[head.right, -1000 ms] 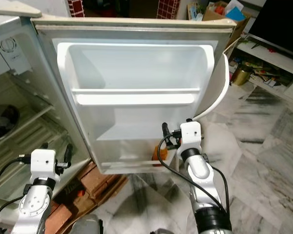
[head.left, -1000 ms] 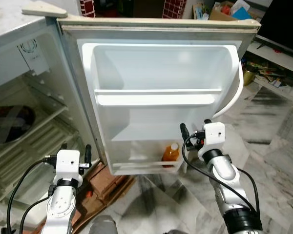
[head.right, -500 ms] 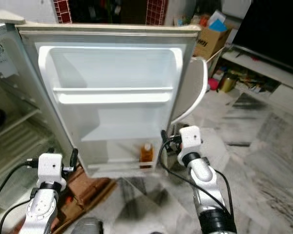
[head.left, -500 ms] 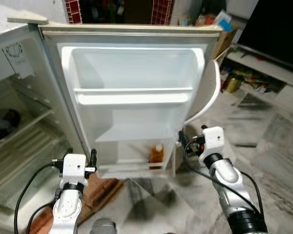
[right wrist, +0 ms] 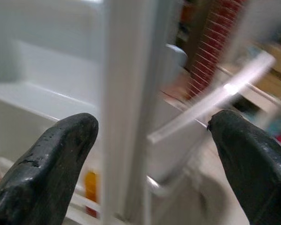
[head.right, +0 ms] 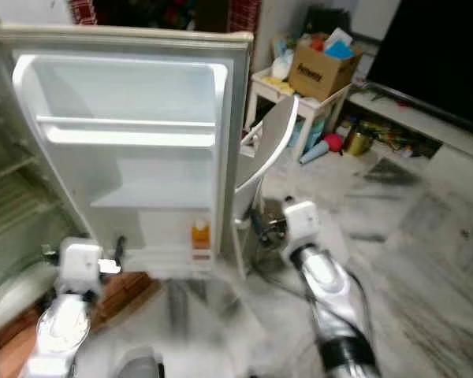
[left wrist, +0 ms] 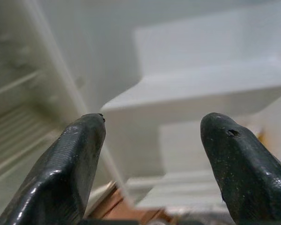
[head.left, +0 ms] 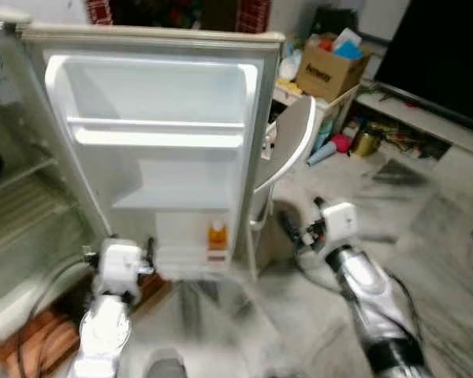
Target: Restocking fridge
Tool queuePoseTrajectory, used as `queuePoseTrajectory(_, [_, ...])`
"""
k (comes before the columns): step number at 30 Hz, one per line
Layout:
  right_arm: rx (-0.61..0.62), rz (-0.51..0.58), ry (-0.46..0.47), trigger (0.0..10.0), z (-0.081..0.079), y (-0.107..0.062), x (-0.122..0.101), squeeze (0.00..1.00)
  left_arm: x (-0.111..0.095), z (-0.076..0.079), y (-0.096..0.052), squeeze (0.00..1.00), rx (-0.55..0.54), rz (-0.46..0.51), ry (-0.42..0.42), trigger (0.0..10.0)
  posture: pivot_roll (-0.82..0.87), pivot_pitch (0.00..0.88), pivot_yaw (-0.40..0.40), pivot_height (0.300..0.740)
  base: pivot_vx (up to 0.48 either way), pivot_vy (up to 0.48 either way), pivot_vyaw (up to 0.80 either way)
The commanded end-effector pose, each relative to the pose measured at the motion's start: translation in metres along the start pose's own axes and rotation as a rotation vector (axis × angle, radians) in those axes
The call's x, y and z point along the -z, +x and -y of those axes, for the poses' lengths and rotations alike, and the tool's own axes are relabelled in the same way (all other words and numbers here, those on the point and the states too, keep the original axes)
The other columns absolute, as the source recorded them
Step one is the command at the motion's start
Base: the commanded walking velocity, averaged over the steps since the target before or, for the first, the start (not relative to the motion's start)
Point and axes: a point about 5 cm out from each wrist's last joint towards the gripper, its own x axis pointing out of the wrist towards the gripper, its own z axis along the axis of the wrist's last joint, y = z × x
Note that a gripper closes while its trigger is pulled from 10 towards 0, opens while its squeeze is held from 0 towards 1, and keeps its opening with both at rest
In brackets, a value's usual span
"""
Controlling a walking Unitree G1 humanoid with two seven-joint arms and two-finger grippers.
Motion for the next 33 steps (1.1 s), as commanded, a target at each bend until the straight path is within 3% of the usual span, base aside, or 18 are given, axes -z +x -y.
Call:
queuePoseTrajectory(1, [0.022, 0.034, -0.045, 10.0, 0.011, 0.003, -0.01, 0.0, -0.001, 0.004, 0.0, 0.0, 0.008, 0.002, -0.008, 10.0, 0.14, 0.0, -0.05, 0.74, 0.0, -0.48, 0.8])
queuePoseTrajectory(14, [0.061, 0.133, -0.093, 10.0, 0.029, 0.023, -0.041, 0.0, 0.001, 0.003, 0.0, 0.0, -0.003, -0.012, 0.001, 10.0, 0.15, 0.0, -0.046, 0.74, 0.0, -0.472, 0.8])
queuePoseTrajectory(19, [0.05, 0.145, -0.102, 10.0, 0.03, 0.027, -0.045, 0.0, 0.002, 0.004, 0.0, 0.0, -0.011, -0.022, -0.005, 10.0, 0.15, 0.0, -0.043, 0.74, 0.124, -0.385, 0.0])
queuePoseTrajectory(33, [0.017, 0.18, -0.117, 10.0, 0.023, 0.032, -0.049, 0.0, 0.004, -0.002, 0.001, 0.0, -0.049, -0.041, -0.018, 10.0, 0.15, 0.0, -0.042, 0.74, 0.416, 0.0, 0.65])
